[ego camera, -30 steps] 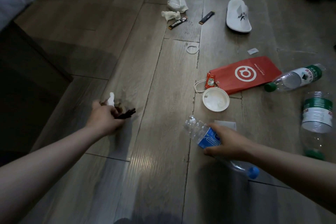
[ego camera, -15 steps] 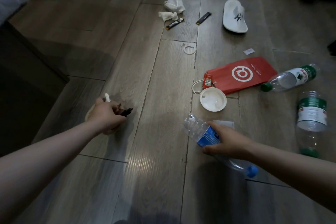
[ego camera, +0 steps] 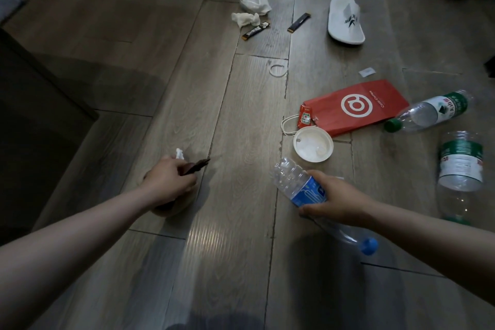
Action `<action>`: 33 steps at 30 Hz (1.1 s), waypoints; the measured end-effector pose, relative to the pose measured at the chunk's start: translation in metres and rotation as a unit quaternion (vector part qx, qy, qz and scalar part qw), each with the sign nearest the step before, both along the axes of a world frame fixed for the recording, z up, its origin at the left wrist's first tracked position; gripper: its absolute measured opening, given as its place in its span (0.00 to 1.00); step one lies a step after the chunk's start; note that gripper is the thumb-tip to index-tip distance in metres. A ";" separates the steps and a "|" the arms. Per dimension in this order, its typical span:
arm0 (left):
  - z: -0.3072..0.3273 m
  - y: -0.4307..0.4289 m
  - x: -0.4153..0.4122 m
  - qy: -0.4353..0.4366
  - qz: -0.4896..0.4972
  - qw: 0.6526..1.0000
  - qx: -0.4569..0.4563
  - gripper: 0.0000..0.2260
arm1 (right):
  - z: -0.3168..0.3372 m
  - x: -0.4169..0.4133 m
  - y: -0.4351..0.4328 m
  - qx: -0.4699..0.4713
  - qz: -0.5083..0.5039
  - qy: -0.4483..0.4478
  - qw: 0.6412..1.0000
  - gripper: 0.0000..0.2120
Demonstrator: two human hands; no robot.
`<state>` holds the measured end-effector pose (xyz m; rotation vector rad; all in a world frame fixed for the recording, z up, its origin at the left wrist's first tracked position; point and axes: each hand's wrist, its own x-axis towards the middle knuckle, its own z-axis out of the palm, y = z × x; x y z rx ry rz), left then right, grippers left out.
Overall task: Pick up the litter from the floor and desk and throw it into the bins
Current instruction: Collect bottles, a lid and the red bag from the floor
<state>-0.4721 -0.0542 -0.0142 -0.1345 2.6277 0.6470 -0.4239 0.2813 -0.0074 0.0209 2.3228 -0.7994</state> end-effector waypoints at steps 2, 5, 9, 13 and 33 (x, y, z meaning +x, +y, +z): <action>0.003 -0.004 -0.001 0.022 0.007 0.999 0.022 0.10 | 0.000 0.001 0.002 0.004 0.004 0.010 1.000 0.37; 0.011 -0.016 -0.002 0.059 0.009 0.998 0.002 0.11 | 0.000 0.001 0.004 0.009 0.006 0.018 1.000 0.37; 0.024 -0.048 -0.002 0.067 0.012 0.995 -0.078 0.10 | 0.001 0.000 0.005 0.010 0.011 0.019 1.000 0.38; 0.018 -0.069 0.007 0.006 0.003 0.991 -0.130 0.08 | 0.004 0.003 -0.001 -0.004 0.021 0.016 1.000 0.35; -0.010 -0.066 0.014 0.010 -0.011 0.994 -0.107 0.19 | 0.004 0.003 -0.010 0.002 0.023 0.006 1.000 0.35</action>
